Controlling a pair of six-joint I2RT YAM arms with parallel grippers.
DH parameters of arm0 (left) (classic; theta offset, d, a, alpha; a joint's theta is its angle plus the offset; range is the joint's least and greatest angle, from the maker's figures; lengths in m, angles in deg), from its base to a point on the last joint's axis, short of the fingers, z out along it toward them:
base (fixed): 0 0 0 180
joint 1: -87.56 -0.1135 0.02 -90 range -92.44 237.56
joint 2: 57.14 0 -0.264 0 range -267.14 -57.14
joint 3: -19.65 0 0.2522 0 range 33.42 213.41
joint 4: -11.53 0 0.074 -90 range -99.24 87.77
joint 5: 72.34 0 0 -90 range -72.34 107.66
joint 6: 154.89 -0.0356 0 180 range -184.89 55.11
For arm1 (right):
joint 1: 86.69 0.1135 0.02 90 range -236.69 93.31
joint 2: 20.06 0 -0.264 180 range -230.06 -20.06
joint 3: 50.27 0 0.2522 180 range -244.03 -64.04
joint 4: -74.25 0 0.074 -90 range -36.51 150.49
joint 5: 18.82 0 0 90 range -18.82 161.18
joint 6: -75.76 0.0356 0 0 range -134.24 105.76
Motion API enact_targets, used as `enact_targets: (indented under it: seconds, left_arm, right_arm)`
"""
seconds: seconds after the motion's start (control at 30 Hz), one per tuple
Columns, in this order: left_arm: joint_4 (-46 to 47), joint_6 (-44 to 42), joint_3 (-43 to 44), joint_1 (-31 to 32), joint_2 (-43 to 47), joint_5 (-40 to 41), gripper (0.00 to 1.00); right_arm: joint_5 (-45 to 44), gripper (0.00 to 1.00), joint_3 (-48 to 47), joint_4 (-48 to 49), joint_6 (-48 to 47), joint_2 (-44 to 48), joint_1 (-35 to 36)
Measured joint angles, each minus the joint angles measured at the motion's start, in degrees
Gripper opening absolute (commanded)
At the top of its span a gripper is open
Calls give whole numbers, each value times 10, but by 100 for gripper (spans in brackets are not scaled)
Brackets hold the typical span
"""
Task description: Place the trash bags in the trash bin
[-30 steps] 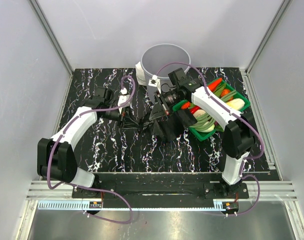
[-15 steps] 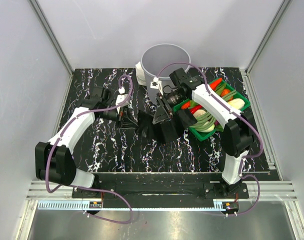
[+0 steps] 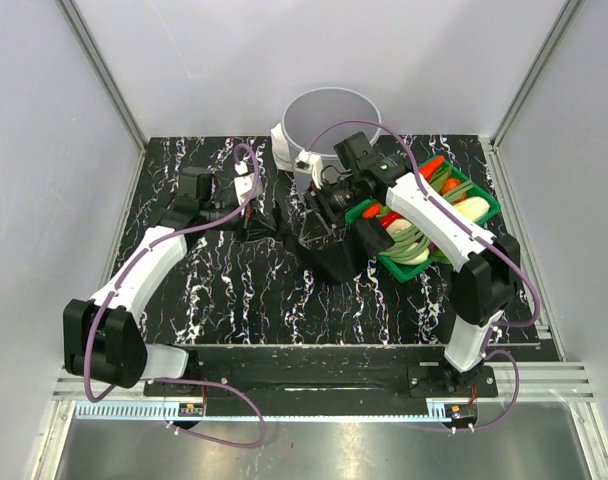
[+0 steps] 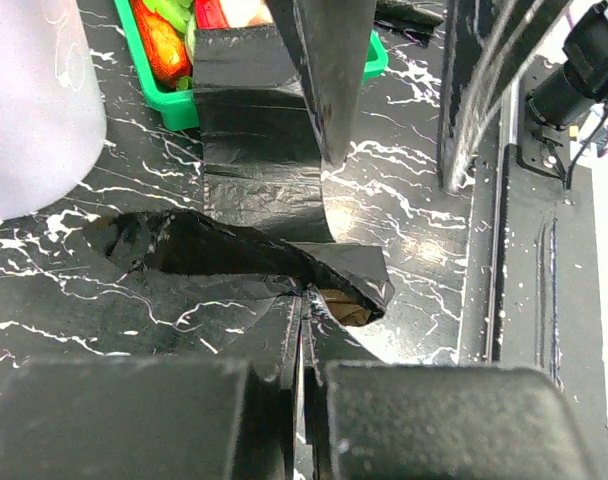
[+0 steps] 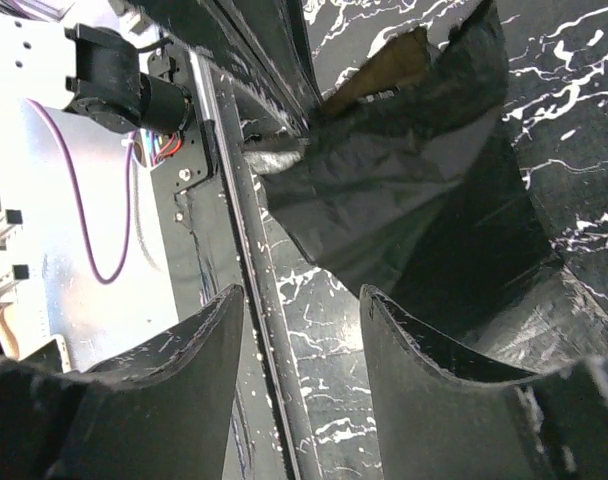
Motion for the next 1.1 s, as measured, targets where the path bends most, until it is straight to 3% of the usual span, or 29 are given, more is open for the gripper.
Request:
enact_targets:
  seconds: [0.37, 0.53, 0.6, 0.7, 0.8, 1.1]
  left_arm:
    - [41, 23, -29, 36, 16, 56, 0]
    - [43, 23, -36, 42, 19, 60, 0]
    - [45, 23, -37, 43, 22, 60, 0]
    - [45, 21, -40, 45, 26, 61, 0]
    - [45, 21, -40, 45, 26, 61, 0]
    - [46, 20, -49, 45, 33, 99, 0]
  right_arm:
    - [-55, 59, -59, 55, 92, -57, 35]
    - [-66, 56, -76, 61, 112, -78, 35]
    - [-67, 47, -79, 62, 116, -86, 35]
    - [-67, 25, -82, 62, 122, -96, 35]
    - [-67, 12, -82, 61, 123, -98, 35]
    - [-110, 6, -80, 58, 110, -94, 35]
